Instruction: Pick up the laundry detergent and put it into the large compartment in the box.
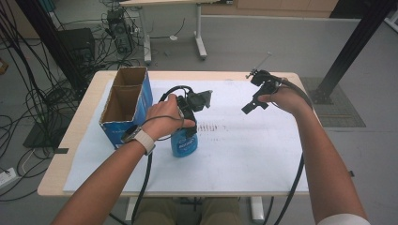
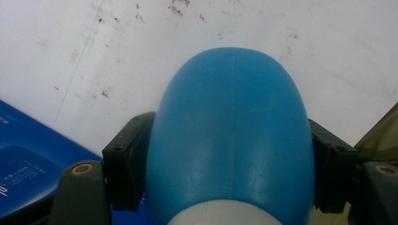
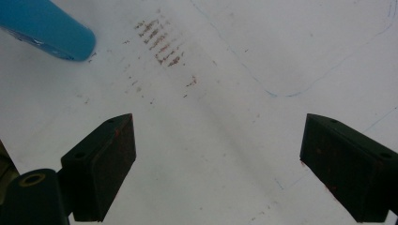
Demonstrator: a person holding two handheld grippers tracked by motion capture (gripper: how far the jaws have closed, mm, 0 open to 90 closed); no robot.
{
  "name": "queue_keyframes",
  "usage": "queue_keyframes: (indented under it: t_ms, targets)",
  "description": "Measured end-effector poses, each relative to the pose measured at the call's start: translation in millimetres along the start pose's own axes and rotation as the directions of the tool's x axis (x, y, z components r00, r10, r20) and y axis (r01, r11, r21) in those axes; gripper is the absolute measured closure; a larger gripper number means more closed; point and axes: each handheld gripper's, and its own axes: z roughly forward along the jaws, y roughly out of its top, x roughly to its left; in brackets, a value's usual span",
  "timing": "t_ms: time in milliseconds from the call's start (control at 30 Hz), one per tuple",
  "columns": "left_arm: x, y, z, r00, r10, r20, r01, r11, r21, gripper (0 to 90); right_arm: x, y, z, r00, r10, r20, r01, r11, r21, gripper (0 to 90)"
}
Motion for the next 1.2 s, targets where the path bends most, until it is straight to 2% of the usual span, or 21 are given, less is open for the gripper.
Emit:
queue_keyframes:
  t_ms: [267, 367, 1200]
  targets:
    - [0.5, -0.7, 0.3, 1.0000, 0.003, -0.001, -0.003, 1.0000, -0.004, 33.5, -0.3, -0.7, -0.3, 1.0000, 0.003, 0.000, -0.003, 1.000, -0.002, 10.8]
    - [3.6, -1.2, 0.2, 0.9999, 0.002, 0.015, -0.002, 1.0000, -0.007, 36.2, -0.3, -0.9, -0.2, 1.0000, 0.005, 0.000, -0.005, 1.000, -0.002, 10.9]
    - [7.1, -1.1, 0.5, 0.9996, -0.005, 0.028, 0.005, 1.0000, -0.006, 37.3, -0.7, -2.4, -0.3, 1.0000, 0.005, 0.001, -0.005, 1.000, 0.001, 10.9]
